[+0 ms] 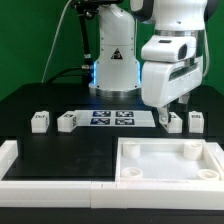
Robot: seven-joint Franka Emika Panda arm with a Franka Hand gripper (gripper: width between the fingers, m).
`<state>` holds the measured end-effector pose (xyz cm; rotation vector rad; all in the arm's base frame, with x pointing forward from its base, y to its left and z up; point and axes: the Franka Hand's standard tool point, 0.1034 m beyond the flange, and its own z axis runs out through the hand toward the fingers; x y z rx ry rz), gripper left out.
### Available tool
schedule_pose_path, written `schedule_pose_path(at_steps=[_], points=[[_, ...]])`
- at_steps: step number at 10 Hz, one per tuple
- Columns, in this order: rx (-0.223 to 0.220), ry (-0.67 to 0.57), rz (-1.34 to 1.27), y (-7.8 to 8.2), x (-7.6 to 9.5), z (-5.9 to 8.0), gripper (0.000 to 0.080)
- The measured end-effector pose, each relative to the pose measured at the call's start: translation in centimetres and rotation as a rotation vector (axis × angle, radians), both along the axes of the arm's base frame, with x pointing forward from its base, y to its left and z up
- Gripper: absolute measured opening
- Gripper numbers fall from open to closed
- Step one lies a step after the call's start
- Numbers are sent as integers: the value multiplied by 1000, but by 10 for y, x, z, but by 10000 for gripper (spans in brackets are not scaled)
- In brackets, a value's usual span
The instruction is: Assemble one leg
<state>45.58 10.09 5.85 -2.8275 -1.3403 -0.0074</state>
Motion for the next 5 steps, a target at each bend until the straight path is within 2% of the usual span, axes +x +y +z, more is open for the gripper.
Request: schedule_pose_path(at_steps=[1, 3, 5], points=[[15, 11, -216, 5, -9, 0, 649], [20, 28, -433, 21, -23, -3, 649], [24, 41, -668, 37, -28, -3, 649]])
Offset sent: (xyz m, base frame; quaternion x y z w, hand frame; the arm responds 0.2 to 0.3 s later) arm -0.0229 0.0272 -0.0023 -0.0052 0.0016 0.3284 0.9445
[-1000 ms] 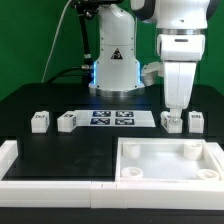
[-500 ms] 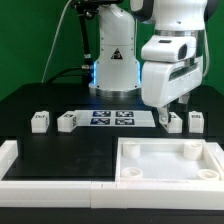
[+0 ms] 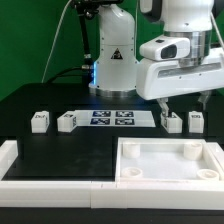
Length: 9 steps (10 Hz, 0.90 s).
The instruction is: Assemble one leg
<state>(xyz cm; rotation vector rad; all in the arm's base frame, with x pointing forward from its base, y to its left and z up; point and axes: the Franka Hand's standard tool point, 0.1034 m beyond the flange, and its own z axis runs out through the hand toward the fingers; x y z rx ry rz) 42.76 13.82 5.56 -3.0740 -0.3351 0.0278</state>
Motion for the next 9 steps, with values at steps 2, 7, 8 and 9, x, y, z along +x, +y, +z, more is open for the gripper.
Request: schedule_pose_path(at_steps=[2, 7, 8, 9], points=[[10, 11, -183, 8, -2, 0, 649], [24, 35, -485, 21, -9, -3, 649], [25, 38, -459, 32, -17, -4, 649], [26, 37, -439, 40, -22, -3, 649]])
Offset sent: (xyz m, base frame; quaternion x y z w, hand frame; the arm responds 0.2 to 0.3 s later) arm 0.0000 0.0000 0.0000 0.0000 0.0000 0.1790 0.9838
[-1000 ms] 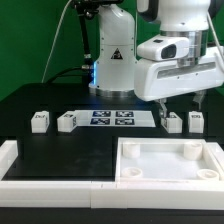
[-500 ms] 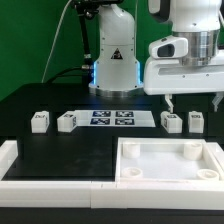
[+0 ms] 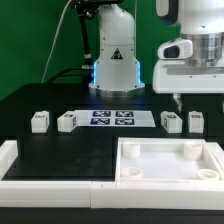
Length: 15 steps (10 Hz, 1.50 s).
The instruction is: Assemble one leg
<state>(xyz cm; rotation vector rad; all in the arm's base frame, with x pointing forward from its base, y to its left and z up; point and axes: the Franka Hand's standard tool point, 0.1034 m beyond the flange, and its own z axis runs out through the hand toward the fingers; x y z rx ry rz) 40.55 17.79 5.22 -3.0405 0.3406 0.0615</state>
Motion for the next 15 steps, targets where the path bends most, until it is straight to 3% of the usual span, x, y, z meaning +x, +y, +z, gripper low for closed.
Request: schedule_pose_path(at_steps=[4, 5, 7, 8, 10, 12, 13, 15], points=[[-5, 28, 39, -1, -5, -1, 649], [-7, 145, 77, -8, -12, -2, 649], [11, 285, 79, -11, -5, -1, 649], [17, 395, 91, -13, -11, -2, 649], [30, 532, 113, -6, -15, -6, 649], [89, 711, 175, 1, -25, -6, 649], [97, 751, 185, 2, -26, -7, 649], [121, 945, 206, -3, -37, -7, 649]])
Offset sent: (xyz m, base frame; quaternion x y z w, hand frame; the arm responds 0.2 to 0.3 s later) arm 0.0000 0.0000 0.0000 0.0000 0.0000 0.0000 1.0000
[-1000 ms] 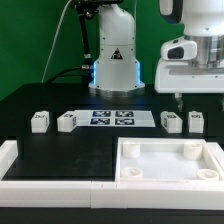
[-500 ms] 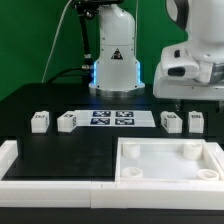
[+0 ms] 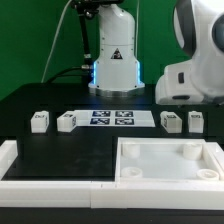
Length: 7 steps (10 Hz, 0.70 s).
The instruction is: Assemble one leg
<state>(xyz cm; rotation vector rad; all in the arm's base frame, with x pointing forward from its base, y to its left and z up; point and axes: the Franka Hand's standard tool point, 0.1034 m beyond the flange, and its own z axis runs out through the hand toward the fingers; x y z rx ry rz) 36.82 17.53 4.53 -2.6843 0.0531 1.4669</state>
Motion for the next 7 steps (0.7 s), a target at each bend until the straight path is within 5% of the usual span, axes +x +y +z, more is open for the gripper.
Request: schedule_pose_path(at_steps=[7], points=[[-5, 17, 20, 13, -7, -23, 649]])
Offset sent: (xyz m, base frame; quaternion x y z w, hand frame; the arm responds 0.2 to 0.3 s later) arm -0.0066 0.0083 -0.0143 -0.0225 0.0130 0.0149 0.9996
